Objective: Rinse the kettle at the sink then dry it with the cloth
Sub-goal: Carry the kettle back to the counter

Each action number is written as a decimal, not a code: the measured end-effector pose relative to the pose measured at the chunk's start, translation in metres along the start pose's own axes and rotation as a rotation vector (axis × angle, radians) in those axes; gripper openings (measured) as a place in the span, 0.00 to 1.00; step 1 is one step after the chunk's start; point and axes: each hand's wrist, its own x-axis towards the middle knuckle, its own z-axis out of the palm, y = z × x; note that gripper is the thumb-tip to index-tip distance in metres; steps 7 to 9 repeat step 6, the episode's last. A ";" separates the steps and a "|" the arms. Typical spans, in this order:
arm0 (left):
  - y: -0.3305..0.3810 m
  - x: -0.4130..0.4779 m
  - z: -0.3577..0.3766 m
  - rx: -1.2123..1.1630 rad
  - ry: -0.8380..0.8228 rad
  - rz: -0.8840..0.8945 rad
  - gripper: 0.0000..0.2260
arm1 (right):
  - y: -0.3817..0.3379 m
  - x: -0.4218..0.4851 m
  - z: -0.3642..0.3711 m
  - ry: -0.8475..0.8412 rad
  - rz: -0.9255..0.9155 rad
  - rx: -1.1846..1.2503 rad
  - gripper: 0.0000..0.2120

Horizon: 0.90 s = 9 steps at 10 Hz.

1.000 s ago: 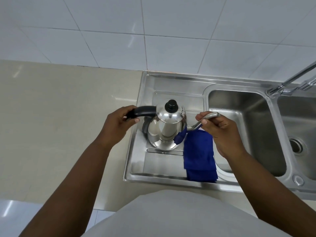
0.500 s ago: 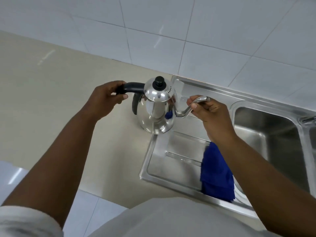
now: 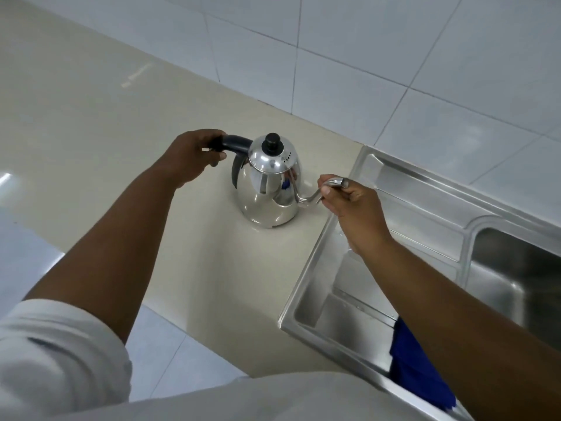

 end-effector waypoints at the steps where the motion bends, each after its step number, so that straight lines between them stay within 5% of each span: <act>1: -0.006 0.003 -0.003 -0.032 0.011 -0.017 0.11 | 0.004 0.004 0.007 -0.009 -0.010 -0.024 0.07; 3: -0.016 0.004 -0.003 -0.043 0.007 -0.044 0.11 | 0.006 0.004 0.012 -0.001 -0.019 -0.081 0.12; 5: -0.017 0.001 0.002 -0.131 0.042 -0.052 0.17 | 0.003 0.002 0.011 -0.012 -0.032 -0.163 0.06; 6: -0.013 0.003 0.000 -0.153 0.092 -0.091 0.26 | -0.009 -0.007 0.003 0.001 0.014 -0.183 0.22; 9: -0.013 0.003 0.000 -0.153 0.092 -0.091 0.26 | -0.009 -0.007 0.003 0.001 0.014 -0.183 0.22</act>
